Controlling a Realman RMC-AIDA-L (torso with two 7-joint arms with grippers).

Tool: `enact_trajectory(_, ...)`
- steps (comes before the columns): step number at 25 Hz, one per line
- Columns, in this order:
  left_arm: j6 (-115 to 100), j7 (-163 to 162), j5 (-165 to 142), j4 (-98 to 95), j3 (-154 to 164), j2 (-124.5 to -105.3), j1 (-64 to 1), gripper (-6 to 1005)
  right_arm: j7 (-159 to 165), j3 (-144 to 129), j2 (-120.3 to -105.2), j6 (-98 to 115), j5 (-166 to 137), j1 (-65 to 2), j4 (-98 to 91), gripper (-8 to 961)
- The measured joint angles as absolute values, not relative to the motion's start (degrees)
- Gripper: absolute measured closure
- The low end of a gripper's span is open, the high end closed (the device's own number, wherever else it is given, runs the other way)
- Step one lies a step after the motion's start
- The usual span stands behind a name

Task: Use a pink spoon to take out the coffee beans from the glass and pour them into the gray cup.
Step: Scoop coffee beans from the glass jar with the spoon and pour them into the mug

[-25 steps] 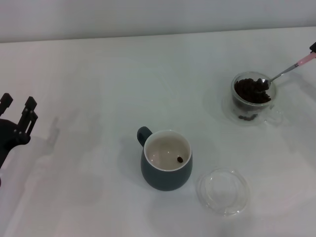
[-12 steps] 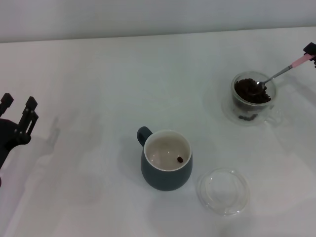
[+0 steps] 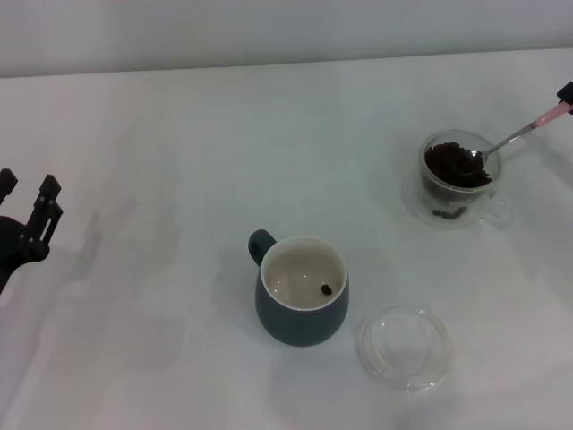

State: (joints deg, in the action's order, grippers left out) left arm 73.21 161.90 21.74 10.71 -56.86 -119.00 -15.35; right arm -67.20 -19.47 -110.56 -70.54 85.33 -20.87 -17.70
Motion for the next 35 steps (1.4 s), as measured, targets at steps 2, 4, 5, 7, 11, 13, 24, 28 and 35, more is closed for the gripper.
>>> enact_trajectory(2,73.4,161.9,21.8,10.3,-56.9,-119.0,-15.5,448,-67.5,-19.5,-110.51,-70.5,85.4,-21.0,-17.7,782)
enact_trajectory(4,73.5,161.9,21.9,10.1,-56.9,-118.98,-15.5,447,-67.9,-19.4,-110.45,-70.4,85.5,-21.1,-17.8,782)
enact_trajectory(5,73.5,161.9,21.9,10.1,-56.9,-118.94,-15.6,447,-67.9,-19.3,-110.42,-70.2,85.6,-21.1,-17.8,781)
enact_trajectory(7,73.5,161.9,21.9,10.1,-56.9,-118.92,-15.6,447,-67.8,-19.0,-110.27,-70.0,85.9,-21.0,-17.6,781)
enact_trajectory(11,73.2,161.9,22.0,10.0,-56.9,-118.91,-15.6,447,-66.2,-18.5,-110.06,-71.5,86.8,-20.8,-17.2,781)
enact_trajectory(13,73.2,161.9,22.0,10.0,-56.9,-118.91,-15.6,447,-65.0,-18.6,-110.05,-72.5,87.1,-20.7,-17.2,780)
enact_trajectory(24,73.1,161.9,22.0,9.9,-57.0,-118.82,-15.7,447,-61.3,-19.4,-111.22,-75.3,86.5,-20.9,-16.9,779)
enact_trajectory(28,73.1,161.9,22.0,9.9,-57.0,-118.82,-15.7,448,-61.2,-20.1,-112.17,-76.5,86.5,-20.8,-16.9,778)
enact_trajectory(35,73.1,161.9,22.0,9.7,-57.0,-118.82,-15.9,448,-61.2,-22.1,-113.92,-79.4,86.4,-21.1,-16.9,777)
